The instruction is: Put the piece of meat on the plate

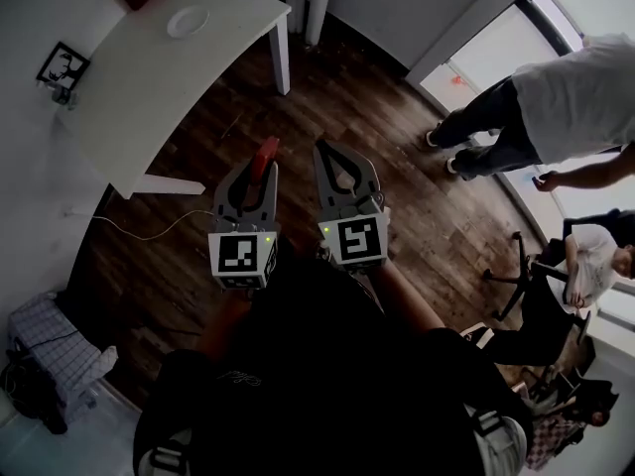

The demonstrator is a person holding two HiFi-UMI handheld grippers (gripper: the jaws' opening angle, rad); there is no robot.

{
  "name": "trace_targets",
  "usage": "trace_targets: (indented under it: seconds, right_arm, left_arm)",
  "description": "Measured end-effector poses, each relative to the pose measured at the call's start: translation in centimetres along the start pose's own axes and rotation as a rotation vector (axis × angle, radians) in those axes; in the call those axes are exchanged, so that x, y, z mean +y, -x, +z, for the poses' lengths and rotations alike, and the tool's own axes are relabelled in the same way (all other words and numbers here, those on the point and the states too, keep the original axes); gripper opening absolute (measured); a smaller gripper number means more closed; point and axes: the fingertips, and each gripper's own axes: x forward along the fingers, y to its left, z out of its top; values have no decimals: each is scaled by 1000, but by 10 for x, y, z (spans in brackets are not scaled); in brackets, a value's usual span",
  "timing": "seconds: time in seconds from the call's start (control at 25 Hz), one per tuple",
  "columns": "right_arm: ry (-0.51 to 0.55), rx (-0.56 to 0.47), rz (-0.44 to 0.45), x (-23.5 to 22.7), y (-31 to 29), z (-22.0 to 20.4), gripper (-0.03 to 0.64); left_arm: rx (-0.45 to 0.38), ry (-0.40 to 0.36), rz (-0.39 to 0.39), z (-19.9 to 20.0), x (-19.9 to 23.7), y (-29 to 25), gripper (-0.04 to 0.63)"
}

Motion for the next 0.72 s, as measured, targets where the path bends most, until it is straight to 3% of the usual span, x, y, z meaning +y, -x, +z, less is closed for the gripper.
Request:
trace_targets:
  seconds: [0.36, 0.72]
  right_arm:
    - [54, 42, 11, 15, -67, 14, 23]
    - [73, 63, -35, 15, -118, 35, 23]
  left_arm:
    - [4, 51, -26, 3, 62, -33, 88]
    - [-32, 81, -96, 17, 108, -60, 89]
